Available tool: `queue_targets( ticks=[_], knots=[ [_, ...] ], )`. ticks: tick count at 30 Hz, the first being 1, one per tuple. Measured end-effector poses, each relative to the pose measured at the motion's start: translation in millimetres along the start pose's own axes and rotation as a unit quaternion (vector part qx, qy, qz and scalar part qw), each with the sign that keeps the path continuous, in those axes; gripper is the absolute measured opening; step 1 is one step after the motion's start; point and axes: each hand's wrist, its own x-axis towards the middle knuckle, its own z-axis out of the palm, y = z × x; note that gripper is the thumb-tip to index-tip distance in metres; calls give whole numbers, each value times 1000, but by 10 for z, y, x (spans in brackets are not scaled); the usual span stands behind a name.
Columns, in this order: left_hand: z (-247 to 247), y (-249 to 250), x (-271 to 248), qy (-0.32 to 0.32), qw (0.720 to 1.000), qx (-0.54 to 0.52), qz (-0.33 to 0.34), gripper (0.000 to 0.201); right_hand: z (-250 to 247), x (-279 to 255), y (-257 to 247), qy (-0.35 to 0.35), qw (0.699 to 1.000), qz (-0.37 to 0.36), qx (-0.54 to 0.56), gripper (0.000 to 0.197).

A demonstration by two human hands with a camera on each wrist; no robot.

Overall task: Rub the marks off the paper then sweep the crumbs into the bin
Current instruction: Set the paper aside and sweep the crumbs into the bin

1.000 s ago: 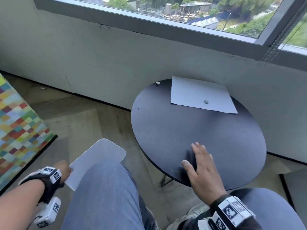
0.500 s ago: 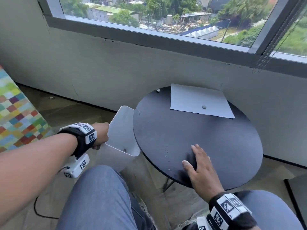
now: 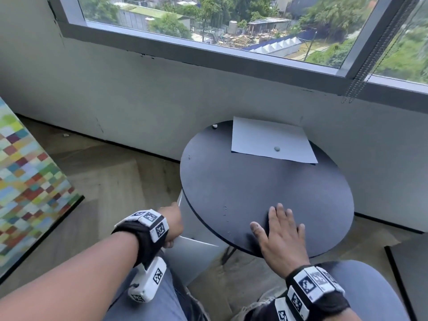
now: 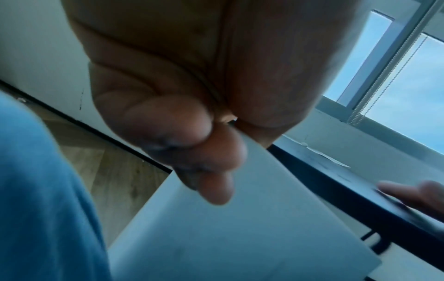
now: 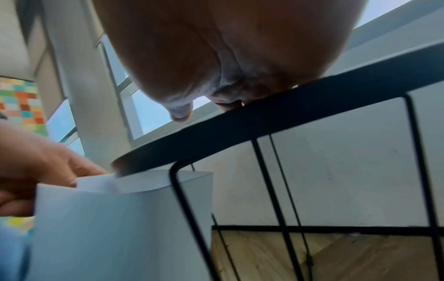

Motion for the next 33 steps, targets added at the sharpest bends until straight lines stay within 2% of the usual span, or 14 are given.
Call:
queue_targets(
  ticks=[3,5,7,10,13,15,17,19,21,23,26,29,31,33],
  knots=[
    [177,50,-90,-23,998,-50,-11,24,106,-141,-196,-18,999,-19,-35,87],
    [246,64,-120,-36,995,-89,-7,30,194,-266,-338,-22,997,-44,-60,88],
    [304,43,-176,-46,992,-117,-13,35,298,-381,-500,-28,994,-76,-75,90],
    [324,-14,-282,-72,980,-184,-18,28,461,-506,-789,-46,986,-142,-74,93],
    [273,-67,-330,-58,976,-210,22,17,527,-611,-1054,-79,965,-247,-29,89],
    [290,-95,-365,-63,973,-220,44,22,453,-600,-1106,-77,953,-286,56,79],
    [321,-115,-448,-91,957,-273,36,27,321,-457,-1004,-12,953,-266,143,75],
    [341,-127,-487,-104,947,-302,12,34,169,-182,-779,35,971,-169,166,76],
    [338,-113,-483,-111,939,-325,-1,34,50,77,-540,37,993,-57,97,78],
    [302,-89,-486,-117,936,-333,-10,26,50,177,-453,20,1000,-11,-1,80],
    [289,-111,-470,-131,934,-333,-3,23,213,4,-657,-14,998,-46,-42,85],
    [284,-133,-464,-121,937,-327,12,19,378,-324,-910,-43,983,-169,-56,96],
    [275,-150,-474,-110,941,-319,24,18,361,-462,-950,-74,967,-243,4,103],
    [300,-165,-435,-110,940,-320,35,24,218,-490,-839,-55,959,-249,121,93]
  ],
)
